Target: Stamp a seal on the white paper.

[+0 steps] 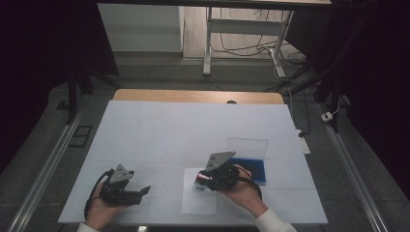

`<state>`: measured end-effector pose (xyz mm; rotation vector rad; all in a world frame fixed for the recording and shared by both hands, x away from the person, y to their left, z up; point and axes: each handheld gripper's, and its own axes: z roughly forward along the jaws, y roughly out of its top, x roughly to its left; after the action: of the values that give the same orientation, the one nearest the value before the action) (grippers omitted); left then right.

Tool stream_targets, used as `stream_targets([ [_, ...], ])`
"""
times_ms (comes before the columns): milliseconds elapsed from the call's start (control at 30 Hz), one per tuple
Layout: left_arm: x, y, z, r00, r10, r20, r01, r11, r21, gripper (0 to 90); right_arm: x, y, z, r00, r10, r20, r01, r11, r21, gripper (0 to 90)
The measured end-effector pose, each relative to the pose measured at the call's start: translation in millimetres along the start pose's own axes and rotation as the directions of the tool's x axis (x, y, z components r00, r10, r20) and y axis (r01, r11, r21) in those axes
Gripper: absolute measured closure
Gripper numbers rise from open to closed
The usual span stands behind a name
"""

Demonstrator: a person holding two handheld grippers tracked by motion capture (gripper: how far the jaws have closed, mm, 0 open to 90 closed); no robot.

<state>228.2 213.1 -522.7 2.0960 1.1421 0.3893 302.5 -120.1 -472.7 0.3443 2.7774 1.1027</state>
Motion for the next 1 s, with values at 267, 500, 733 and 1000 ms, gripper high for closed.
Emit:
stream_targets([
  [267, -0.1, 0.2, 0.8, 1.0000, 0.000, 0.002, 0.000, 1.0000, 0.001, 17.6, -3.0, 0.5, -9.9, 0.9999, 0.016, 0.005, -0.015, 0.999, -0.044, 69.6],
  [500, -0.5, 0.4, 0.1, 1.0000, 0.003, 0.002, -0.003, 1.0000, -0.001, 17.6, -5.0, 0.0, -15.9, 0.9994, 0.026, 0.021, -0.024, 0.998, -0.065, 69.7],
  [733, -0.2, 0.4, 0.4, 1.0000, 0.005, 0.000, -0.005, 1.0000, 0.000, 17.6, -7.7, -0.1, -25.2, 0.9988, 0.027, 0.040, -0.024, 0.996, -0.086, 69.6],
  [1000, -0.4, 0.6, 0.3, 1.0000, 0.007, -0.001, -0.007, 1.0000, 0.000, 17.7, -12.3, -0.7, -39.2, 0.9973, 0.038, 0.063, -0.031, 0.993, -0.110, 69.6],
])
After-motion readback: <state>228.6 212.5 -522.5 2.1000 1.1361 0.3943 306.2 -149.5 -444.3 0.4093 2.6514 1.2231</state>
